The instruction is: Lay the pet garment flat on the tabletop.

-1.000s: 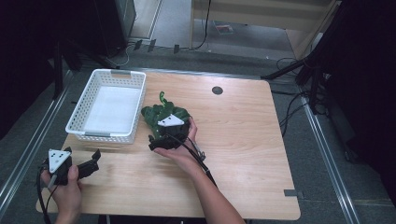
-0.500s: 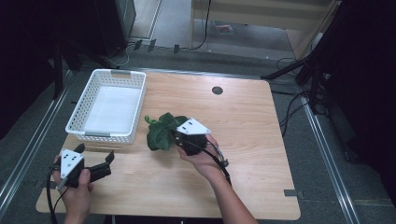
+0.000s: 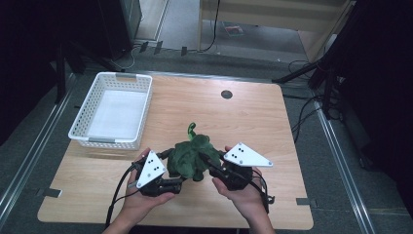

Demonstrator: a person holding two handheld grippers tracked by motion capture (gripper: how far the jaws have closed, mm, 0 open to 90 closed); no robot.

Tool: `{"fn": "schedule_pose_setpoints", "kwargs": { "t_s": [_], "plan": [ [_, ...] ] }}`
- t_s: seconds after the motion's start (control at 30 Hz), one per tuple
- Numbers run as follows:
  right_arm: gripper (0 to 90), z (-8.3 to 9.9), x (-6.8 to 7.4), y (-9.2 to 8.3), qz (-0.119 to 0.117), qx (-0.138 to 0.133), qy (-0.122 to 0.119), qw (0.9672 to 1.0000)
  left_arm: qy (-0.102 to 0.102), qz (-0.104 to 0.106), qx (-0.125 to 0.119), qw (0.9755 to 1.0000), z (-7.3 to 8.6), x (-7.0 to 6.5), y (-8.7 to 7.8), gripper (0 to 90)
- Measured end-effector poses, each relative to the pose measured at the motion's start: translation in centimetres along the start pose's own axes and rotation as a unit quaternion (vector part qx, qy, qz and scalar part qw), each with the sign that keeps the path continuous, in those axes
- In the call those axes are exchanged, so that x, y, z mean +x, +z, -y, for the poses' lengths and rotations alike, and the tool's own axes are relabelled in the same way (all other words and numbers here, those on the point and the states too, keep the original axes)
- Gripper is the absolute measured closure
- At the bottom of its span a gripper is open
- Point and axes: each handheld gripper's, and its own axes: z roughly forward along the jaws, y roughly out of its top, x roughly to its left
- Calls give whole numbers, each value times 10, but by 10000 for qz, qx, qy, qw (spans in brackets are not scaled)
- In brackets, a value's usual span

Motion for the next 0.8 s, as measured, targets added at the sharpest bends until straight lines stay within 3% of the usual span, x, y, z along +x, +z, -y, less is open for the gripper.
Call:
{"fn": "schedule_pose_setpoints", "kwargs": {
  "t_s": [0.03, 0.07, 0.1, 0.2, 0.23, 0.27, 0.3, 0.33, 0.37, 0.43, 0.47, 0.5, 0.53, 0.6, 0.63, 0.67, 0.7, 0.73, 0.77, 0.8],
  "plan": [
    [748, -1, 0, -4, -34, 59, 97, 9999, 21, 250, -146, 9996, -1, 2, -3, 448],
    [743, -4, 1, -13, -48, 207, 204, 9996, -17, 726, -374, 9967, -5, 7, -12, 625],
    [743, -4, 1, -13, -48, 207, 204, 9996, -17, 726, -374, 9967, -5, 7, -12, 678],
    [727, -12, 8, -30, -277, 192, 34, 9994, 73, 1418, -444, 9889, -7, 14, -26, 740],
    [722, -14, 10, -34, -331, 199, -5, 9993, -18, 1681, -434, 9848, -7, 16, -29, 757],
    [713, -15, 12, -36, -371, 194, -65, 9991, -124, 1825, -400, 9823, -5, 19, -30, 765],
    [702, -15, 13, -35, -374, 212, -133, 9990, -281, 1969, -294, 9796, -2, 24, -28, 768],
    [694, -12, 11, -31, -318, 261, -151, 9990, -541, 2171, -127, 9746, 2, 29, -23, 767],
    [683, -8, 7, -25, -251, 316, -70, 9992, -719, 2247, 71, 9717, 7, 33, -16, 765],
    [608, 6, -5, -7, 87, 457, 168, 9988, -1015, 2044, 457, 9725, 21, 41, -3, 764],
    [562, 15, -12, 3, 429, 563, 275, 9971, -1200, 1850, 620, 9734, 28, 45, 3, 764],
    [541, 24, -20, 12, 760, 640, 406, 9942, -1297, 1604, 733, 9757, 34, 48, 7, 765],
    [538, 33, -29, 18, 990, 655, 676, 9906, -1331, 1467, 844, 9765, 39, 51, 9, 770],
    [533, 47, -48, 21, 1340, 601, 1160, 9823, -1357, 1049, 1020, 9799, 45, 55, 10, 769],
    [526, 51, -55, 19, 1468, 566, 1323, 9786, -1480, 885, 1028, 9796, 47, 59, 9, 761],
    [523, 54, -61, 16, 1585, 516, 1355, 9767, -1709, 785, 974, 9773, 49, 64, 8, 738],
    [517, 55, -65, 9, 1705, 428, 1173, 9774, -1936, 697, 883, 9746, 51, 69, 6, 625],
    [517, 55, -65, 9, 1705, 428, 1173, 9774, -2117, 583, 802, 9723, 52, 73, 4, 625],
    [508, 55, -62, 6, 1467, 393, 944, 9839, -2207, 512, 743, 9711, 53, 77, 2, 532],
    [499, 55, -59, 7, 1239, 412, 816, 9881, -2246, 353, 705, 9712, 53, 80, -1, 492]
  ]
}}
